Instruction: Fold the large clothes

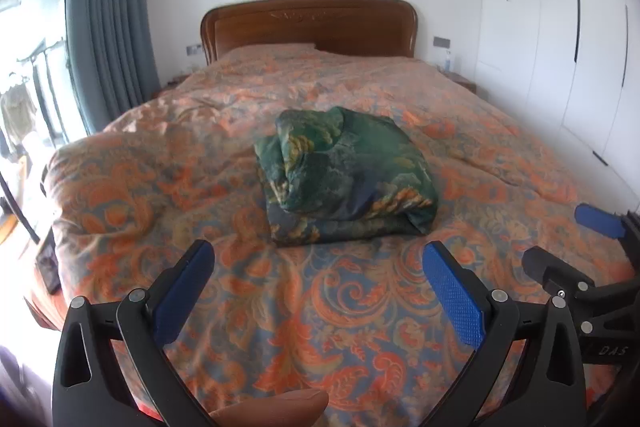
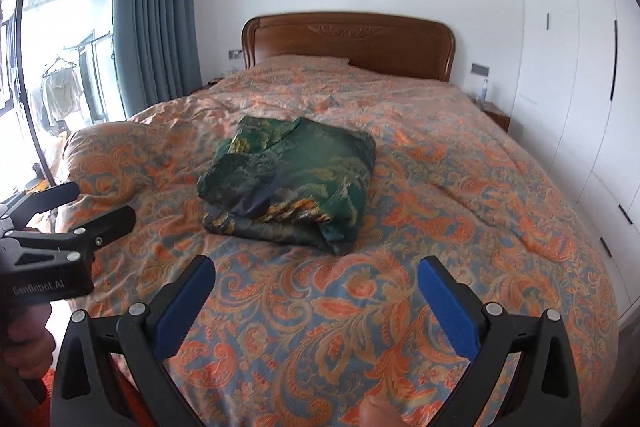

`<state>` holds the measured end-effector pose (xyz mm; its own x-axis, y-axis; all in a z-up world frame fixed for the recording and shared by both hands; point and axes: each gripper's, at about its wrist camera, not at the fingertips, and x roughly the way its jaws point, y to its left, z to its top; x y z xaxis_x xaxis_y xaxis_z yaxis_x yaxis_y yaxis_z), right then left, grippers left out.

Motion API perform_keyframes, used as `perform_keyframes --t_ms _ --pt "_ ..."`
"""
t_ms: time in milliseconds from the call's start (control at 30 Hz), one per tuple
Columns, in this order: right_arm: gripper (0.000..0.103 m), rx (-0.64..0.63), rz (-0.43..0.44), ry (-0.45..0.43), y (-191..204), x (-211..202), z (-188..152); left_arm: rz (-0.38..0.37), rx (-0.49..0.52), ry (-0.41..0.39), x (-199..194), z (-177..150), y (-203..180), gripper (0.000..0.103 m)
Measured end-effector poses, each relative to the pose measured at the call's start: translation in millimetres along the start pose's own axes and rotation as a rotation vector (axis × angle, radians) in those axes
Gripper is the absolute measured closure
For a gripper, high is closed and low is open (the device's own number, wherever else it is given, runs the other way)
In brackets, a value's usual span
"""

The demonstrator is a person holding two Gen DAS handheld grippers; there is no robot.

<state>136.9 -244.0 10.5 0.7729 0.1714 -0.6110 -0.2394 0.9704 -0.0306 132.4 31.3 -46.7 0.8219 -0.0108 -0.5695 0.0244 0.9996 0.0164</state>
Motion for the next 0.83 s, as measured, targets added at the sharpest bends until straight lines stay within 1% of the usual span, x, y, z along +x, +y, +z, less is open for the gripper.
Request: perform_keyframes --t_ms 167,367,567,667,833 --pt "0.0 -0.01 -0.026 -0.005 1.8 0.2 0.0 0.011 -0.016 0.016 5.6 -1.2 2.9 0.0" --pt "0.0 -0.011 -0.046 0.015 0.8 7.9 -3.8 0.012 -0.037 0.036 12.6 -2.2 7.2 0.0" --pt "0.0 -0.001 -0.046 0.028 0.2 13.6 -7.0 0.016 -0.044 0.054 18.7 -5.4 8.7 0.0" --pt "0.0 0.001 -0.046 0.029 -0.2 13.7 -7.3 0.0 -0.054 0.054 18.8 -7.2 9.1 0.0" --pt "0.0 0.005 -0.047 0.026 -0.8 13.9 -7.3 0.017 -0.047 0.042 16.6 -6.5 7.5 0.0"
